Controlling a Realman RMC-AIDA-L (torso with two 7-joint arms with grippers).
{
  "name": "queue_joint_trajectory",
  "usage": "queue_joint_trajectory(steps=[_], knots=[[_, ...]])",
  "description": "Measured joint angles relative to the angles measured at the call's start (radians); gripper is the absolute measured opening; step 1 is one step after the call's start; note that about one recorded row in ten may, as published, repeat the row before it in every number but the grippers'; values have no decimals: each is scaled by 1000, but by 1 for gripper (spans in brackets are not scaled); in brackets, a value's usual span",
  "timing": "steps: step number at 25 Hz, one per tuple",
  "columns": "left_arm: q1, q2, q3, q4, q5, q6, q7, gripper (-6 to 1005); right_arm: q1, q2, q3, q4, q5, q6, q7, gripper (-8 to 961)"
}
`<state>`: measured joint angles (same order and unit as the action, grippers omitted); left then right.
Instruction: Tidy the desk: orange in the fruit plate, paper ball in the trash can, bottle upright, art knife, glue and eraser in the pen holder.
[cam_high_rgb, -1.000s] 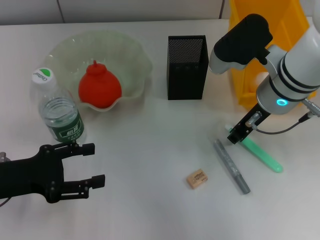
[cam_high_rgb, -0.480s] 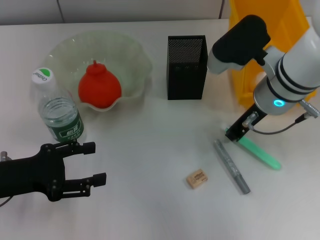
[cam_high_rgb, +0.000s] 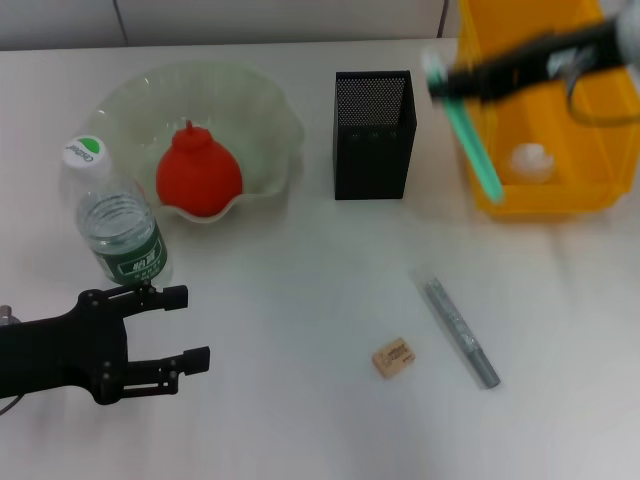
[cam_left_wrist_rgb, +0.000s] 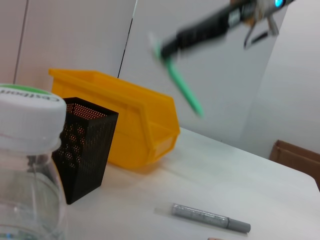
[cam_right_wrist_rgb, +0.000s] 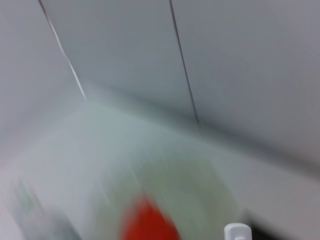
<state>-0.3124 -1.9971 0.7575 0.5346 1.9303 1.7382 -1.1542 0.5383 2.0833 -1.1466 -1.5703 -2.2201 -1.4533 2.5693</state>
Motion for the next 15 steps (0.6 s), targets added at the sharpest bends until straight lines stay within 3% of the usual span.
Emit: queue_joint_trajectory(steps=[2, 3, 4, 7, 8, 15], knots=[[-1, 0, 0, -1, 0, -1, 2, 845, -8, -1, 94, 97, 196, 64, -122, 176], [-1, 0, 0, -1, 0, -1, 2, 845, 1, -2, 132, 250, 356, 134, -262, 176], [-3, -1, 0, -1, 1, -1, 2, 845, 1, -2, 132, 250, 356, 134, -262, 176], [-4, -2, 0, -1, 2, -2, 2, 845, 41, -3, 142, 487, 510, 231, -475, 176], [-6, -3, 0, -1, 4, -2, 2, 845, 80, -3, 143, 626, 560, 286, -585, 176], [-4, -5, 0, -1, 0, -16, 8, 845, 179, -3, 133, 883, 578, 456, -747, 191]])
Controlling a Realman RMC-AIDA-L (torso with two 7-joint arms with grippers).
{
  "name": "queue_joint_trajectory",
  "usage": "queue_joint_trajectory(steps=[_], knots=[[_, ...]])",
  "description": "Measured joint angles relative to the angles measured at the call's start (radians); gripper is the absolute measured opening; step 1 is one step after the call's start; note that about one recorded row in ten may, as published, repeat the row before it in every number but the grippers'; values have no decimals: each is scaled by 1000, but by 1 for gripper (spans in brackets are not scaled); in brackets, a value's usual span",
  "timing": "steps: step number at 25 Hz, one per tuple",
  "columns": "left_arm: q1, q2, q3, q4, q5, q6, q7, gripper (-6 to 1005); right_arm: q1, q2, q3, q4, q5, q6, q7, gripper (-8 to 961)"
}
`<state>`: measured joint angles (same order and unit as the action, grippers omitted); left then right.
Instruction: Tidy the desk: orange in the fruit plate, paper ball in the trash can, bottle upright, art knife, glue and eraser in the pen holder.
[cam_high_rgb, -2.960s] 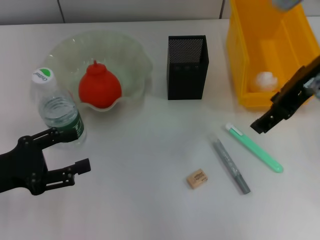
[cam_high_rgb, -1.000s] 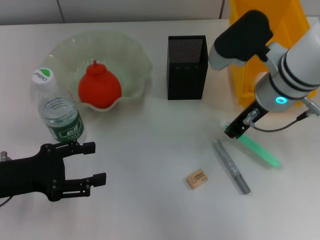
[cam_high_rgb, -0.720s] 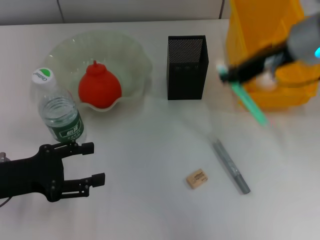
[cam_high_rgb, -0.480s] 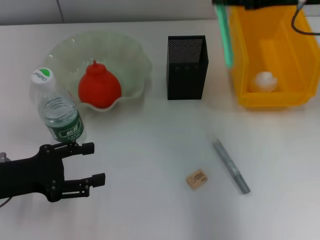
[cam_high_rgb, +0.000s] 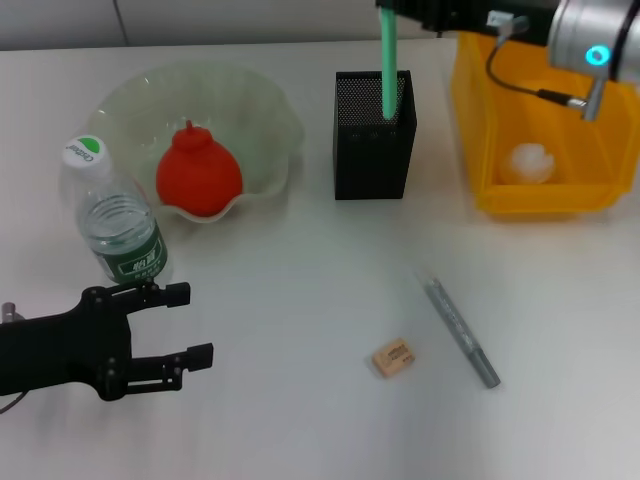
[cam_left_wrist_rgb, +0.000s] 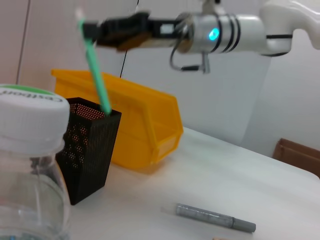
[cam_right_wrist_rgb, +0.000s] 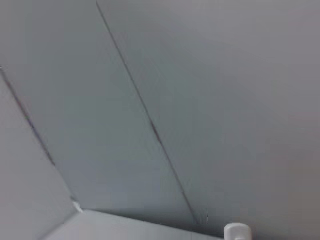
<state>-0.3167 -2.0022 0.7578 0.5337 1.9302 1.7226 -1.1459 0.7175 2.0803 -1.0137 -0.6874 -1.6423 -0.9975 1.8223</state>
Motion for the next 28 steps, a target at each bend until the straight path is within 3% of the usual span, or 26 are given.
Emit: queue_joint_trajectory(steps=[6, 12, 15, 17, 18, 19, 20, 21, 22, 24, 26, 27, 28], knots=[[2, -2, 0, 0, -1, -8, 0, 845, 38, 2, -37, 98, -1, 82, -50, 237], [2, -4, 0, 0, -1, -11, 0, 845, 9, 0, -43, 56, -3, 5, -49, 364], [1, -2, 0, 0, 0, 1, 0, 845, -47, -5, -41, -71, -2, -100, -31, 435], [1, 1, 0, 2, 2, 14, -4, 845, -115, -44, -47, -357, -78, -297, 140, 483], [1, 3, 0, 3, 1, 17, -6, 845, -117, -56, -48, -439, -125, -360, 206, 523], [2, 4, 0, 4, 1, 20, -7, 845, -117, -56, -48, -439, -125, -360, 206, 562], [2, 4, 0, 4, 1, 20, -7, 845, -107, -71, -51, -570, -242, -483, 336, 602], [2, 4, 0, 4, 1, 20, -7, 845, -107, -71, -51, -570, -242, -483, 336, 641], [3, 5, 0, 5, 0, 23, -8, 845, -74, -70, -60, -688, -370, -617, 441, 681], [1, 6, 0, 7, -1, 25, -9, 845, -52, -64, -73, -734, -432, -681, 481, 739], [-2, 6, 0, 7, -1, 26, -10, 845, -12, -47, -120, -787, -538, -778, 548, 797], [-6, 6, 0, 8, 0, 27, -14, 845, 17, -21, -195, -816, -649, -830, 597, 826], [-6, 6, 0, 8, 0, 27, -14, 845, 17, -21, -195, -816, -649, -830, 597, 825]])
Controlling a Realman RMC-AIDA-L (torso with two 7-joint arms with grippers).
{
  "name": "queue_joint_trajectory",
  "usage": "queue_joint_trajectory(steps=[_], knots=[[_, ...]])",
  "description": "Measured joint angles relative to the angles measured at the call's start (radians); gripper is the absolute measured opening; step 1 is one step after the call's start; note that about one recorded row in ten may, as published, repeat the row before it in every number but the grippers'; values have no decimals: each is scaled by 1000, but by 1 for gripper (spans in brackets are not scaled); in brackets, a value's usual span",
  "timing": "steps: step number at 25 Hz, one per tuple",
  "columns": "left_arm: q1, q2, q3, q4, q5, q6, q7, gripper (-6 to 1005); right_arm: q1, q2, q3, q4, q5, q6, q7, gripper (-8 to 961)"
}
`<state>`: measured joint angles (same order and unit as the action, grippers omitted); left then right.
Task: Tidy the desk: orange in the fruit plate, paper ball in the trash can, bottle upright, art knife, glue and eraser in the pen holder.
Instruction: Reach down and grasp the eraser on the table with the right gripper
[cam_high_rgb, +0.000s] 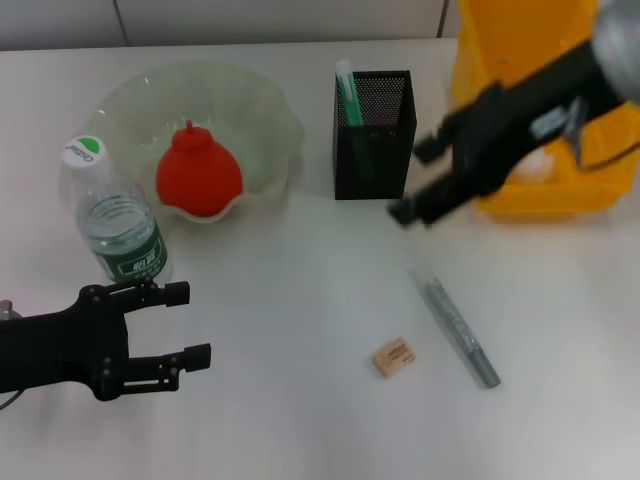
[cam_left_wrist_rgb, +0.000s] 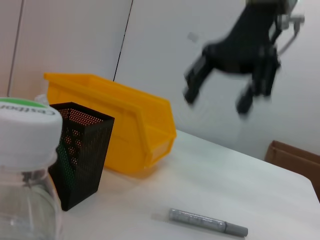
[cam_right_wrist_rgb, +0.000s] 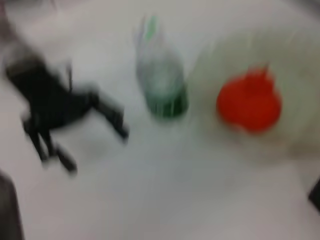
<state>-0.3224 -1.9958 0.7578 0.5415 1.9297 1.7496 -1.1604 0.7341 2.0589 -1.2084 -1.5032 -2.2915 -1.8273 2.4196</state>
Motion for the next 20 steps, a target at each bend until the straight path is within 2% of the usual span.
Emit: queue_joint_trajectory(steps=[1, 2, 3, 4, 7, 8, 9, 10, 12, 20], knots=[[-3, 0, 0, 0, 0, 0, -4, 845, 10, 13, -43, -8, -62, -14, 17, 824], [-8, 0, 0, 1, 2, 0, -7, 845, 18, 26, -159, -2, -159, -5, 48, 822], [-8, 0, 0, 1, 2, 0, -7, 845, 18, 26, -159, -2, -159, -5, 48, 821], [-9, 0, 0, 1, 3, 1, -8, 845, 22, 27, -280, 31, -194, 25, 83, 820], [-16, -3, 0, 2, 4, 1, -8, 845, 37, 28, -404, 102, -198, 84, 114, 820], [-16, -3, 0, 2, 4, 1, -8, 845, 37, 28, -404, 102, -198, 84, 114, 820], [-20, -6, 1, 1, 4, 1, -9, 845, 46, 28, -458, 138, -197, 122, 124, 820], [-20, -6, 1, 1, 4, 1, -9, 845, 46, 28, -458, 138, -197, 122, 124, 821], [-22, -9, 2, 0, 5, 1, -9, 845, 55, 29, -524, 179, -193, 179, 132, 821], [-20, -9, 1, -5, 6, 0, -9, 845, 60, 31, -623, 234, -178, 252, 115, 822]])
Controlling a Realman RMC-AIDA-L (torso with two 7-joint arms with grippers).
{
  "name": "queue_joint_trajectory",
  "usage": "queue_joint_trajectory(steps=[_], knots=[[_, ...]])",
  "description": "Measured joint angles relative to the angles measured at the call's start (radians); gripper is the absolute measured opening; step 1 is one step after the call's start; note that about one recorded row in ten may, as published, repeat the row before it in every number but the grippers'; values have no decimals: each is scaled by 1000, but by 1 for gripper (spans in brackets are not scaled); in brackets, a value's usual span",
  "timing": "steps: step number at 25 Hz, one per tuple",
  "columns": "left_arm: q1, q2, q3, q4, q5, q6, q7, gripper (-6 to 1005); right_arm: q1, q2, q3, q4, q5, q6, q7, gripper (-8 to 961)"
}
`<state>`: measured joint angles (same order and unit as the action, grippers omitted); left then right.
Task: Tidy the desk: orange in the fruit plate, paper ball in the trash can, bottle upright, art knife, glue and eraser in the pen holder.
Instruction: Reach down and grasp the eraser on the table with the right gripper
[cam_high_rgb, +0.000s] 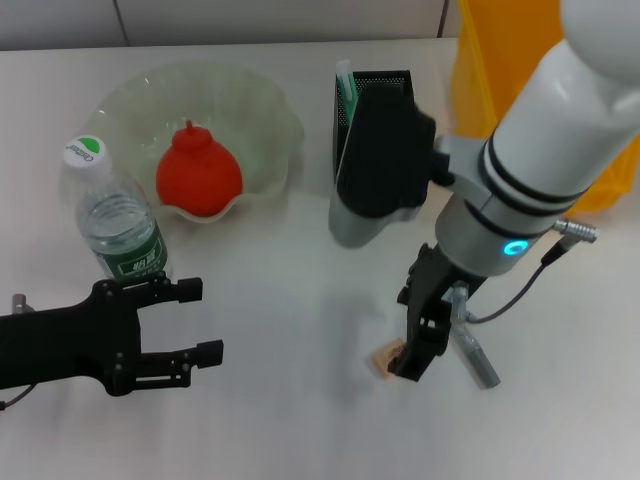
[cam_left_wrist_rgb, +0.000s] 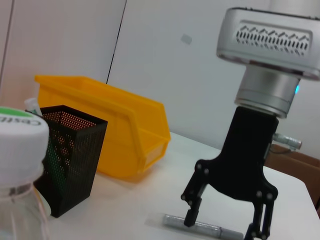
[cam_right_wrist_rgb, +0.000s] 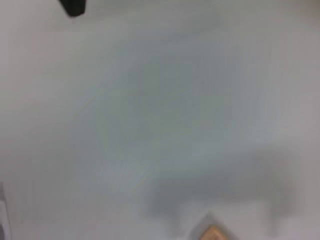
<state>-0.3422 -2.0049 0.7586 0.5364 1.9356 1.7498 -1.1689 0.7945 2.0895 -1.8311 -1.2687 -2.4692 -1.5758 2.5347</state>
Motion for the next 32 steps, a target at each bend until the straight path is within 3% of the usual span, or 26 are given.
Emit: queue_joint_trajectory(steps=[9, 14, 22, 29, 32], knots=[[5, 0, -1, -1, 0, 0, 0, 845, 2, 1, -116, 24, 3, 61, 0, 820], [4, -1, -1, -1, 0, 0, 0, 845, 3, 3, -142, 38, 4, 97, 5, 765], [10, -2, -1, -3, 0, 0, 0, 845, 12, 3, -157, 53, 9, 110, 7, 551], [11, -2, -1, -3, 0, -4, 0, 845, 15, 3, -158, 54, 3, 96, 11, 422], [11, -2, -1, -3, 0, -5, 0, 845, 17, 3, -158, 53, 3, 83, 11, 415]])
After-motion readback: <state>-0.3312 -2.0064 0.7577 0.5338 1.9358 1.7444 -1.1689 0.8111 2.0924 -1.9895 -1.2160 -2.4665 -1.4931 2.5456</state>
